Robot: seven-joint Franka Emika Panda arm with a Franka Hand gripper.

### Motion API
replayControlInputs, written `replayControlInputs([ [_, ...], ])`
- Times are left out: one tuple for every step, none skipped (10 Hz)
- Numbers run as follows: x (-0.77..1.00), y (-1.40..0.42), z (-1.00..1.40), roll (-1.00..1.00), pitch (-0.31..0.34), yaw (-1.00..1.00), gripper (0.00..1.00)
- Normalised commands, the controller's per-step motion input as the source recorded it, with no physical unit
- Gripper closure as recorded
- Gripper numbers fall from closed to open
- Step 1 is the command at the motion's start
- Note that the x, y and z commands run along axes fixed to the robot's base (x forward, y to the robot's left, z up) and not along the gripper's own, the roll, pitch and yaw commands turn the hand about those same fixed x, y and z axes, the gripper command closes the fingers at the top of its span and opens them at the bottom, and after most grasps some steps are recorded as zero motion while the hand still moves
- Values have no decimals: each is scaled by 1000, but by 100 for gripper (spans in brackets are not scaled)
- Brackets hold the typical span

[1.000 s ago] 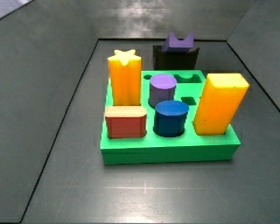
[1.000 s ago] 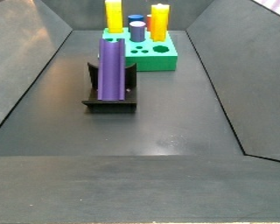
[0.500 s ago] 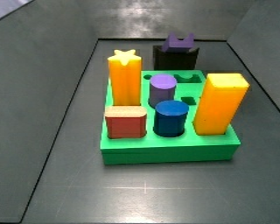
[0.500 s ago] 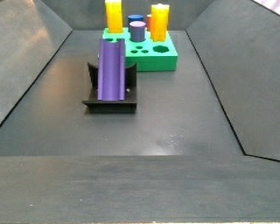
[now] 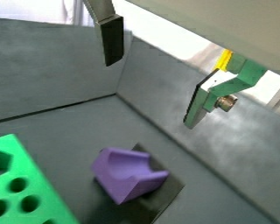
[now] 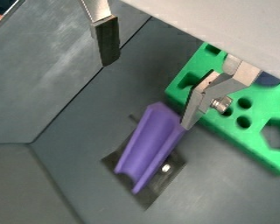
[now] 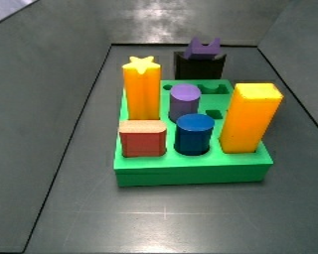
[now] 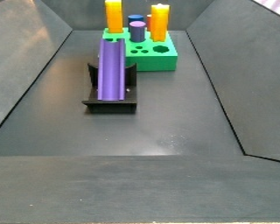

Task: Pick up the arch object. Move up. Place the arch object on the fixture. Regrasp the arch object. Move to above the board. Insert the arch object.
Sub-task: Regrasp the arch object.

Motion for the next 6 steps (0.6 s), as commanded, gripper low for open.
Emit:
replayControlInputs([
  [112, -41, -9, 1000, 140, 84, 0],
  [127, -48, -10, 1000, 181, 111, 0],
  [132, -49, -9, 1000, 196, 127, 0],
  [144, -52, -14, 1000, 229, 172, 0],
  [155, -54, -13, 950, 241, 211, 0],
  [174, -56, -13, 714, 204, 235, 0],
])
